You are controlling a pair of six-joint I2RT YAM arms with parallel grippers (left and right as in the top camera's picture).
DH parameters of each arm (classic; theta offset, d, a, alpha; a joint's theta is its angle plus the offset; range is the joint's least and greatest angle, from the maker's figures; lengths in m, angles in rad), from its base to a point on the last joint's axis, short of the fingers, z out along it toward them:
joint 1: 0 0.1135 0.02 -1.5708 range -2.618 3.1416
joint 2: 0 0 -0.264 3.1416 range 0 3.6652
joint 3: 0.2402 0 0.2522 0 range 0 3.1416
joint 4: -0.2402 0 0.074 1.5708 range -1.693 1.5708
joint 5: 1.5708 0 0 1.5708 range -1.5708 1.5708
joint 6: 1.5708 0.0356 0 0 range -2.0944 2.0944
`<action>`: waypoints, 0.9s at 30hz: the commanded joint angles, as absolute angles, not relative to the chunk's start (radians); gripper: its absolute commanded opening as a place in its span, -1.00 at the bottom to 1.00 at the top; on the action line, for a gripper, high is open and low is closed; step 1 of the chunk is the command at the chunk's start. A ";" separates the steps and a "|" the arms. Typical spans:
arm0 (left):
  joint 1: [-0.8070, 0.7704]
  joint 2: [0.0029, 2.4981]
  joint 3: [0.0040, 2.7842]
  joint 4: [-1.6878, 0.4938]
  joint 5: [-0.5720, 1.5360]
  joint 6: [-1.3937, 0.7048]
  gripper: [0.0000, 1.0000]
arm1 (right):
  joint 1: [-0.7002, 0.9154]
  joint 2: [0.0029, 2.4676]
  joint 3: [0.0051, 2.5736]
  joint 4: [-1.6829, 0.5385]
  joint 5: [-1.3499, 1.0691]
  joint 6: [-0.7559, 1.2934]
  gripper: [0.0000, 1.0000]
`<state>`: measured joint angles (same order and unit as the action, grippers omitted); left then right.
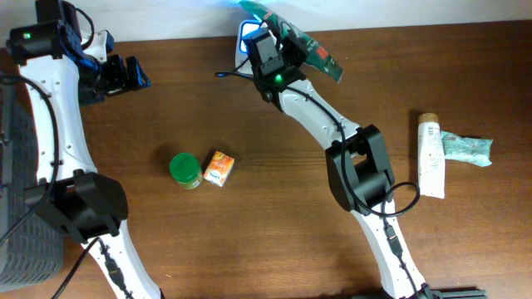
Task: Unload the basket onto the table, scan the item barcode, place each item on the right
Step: 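Hold the packet at the scanner, then swing the right gripper away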
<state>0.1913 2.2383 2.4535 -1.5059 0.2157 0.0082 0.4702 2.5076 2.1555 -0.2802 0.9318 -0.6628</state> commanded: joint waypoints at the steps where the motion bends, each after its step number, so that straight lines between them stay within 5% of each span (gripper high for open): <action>1: 0.196 2.238 2.463 -1.505 0.212 0.016 0.98 | 0.505 2.507 2.164 -0.276 1.000 -0.659 -0.92; 10: 0.196 2.238 2.463 -1.505 0.212 0.016 0.98 | 0.510 2.362 2.164 -0.413 0.997 -0.618 -0.92; 17: 0.196 2.238 2.463 -1.505 0.212 0.016 0.98 | 0.464 2.032 2.164 -0.962 0.566 -0.142 -0.92; 21: 0.196 2.238 2.463 -1.505 0.212 0.016 0.98 | 0.213 1.972 2.162 -1.275 0.006 -0.017 -0.91; 27: 0.196 2.238 2.463 -1.505 0.212 0.016 0.98 | -0.141 2.019 2.059 -1.410 -0.171 -0.068 -0.92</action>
<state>0.1913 2.2383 2.4538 -1.5055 0.2115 0.0078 -0.0463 1.9972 2.1265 -1.3930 -0.0563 -0.0376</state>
